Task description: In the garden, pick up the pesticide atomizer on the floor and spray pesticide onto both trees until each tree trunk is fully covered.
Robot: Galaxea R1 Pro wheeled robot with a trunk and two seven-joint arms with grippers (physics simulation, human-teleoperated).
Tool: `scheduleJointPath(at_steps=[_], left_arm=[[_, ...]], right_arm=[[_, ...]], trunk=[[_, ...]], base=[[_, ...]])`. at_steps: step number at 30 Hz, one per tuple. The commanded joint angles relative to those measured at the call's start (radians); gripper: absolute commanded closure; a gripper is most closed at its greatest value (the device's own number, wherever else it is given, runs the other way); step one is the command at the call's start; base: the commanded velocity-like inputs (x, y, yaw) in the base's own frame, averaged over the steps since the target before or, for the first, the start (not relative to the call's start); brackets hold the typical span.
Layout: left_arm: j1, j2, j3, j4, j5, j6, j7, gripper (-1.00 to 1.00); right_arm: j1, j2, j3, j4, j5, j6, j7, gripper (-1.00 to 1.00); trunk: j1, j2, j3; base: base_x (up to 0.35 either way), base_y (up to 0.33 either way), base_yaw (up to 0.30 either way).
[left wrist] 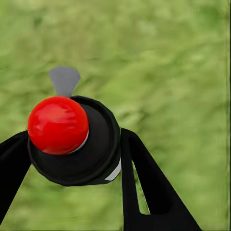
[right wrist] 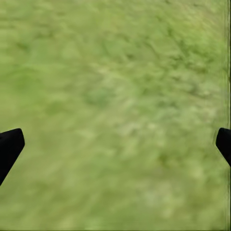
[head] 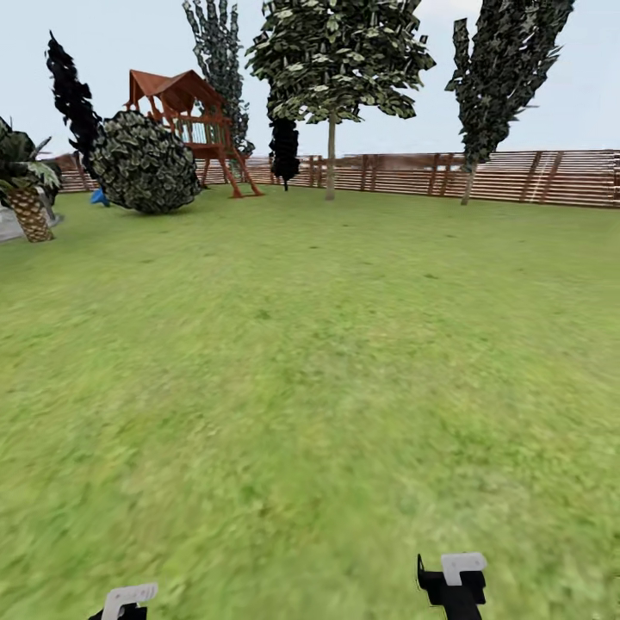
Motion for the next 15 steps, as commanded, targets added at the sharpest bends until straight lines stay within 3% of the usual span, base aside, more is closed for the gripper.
scheduleJointPath(at_steps=[1,7,15], left_arm=[[-0.001,0.000,0.009,0.001,-0.009,-0.004,-0.004,1.00],[-0.001,0.002,0.009,0.001,-0.009,-0.002,-0.004,1.00],[-0.001,0.003,0.011,0.001,-0.009,-0.002,-0.002,1.00]], right_arm=[[-0.001,0.000,-0.005,0.002,0.011,-0.003,-0.005,-1.00],[-0.001,0.001,-0.005,0.002,0.011,-0.003,-0.005,-1.00],[-0.001,0.003,-0.003,0.040,0.014,-0.002,-0.003,-1.00]], trunk=[[0.000,0.000,-0.001],[0.000,0.000,-0.001],[0.000,0.000,-0.001]], base=[[0.292,-0.122,-0.300],[0.320,-0.046,-0.281],[0.338,-0.001,-0.021]])
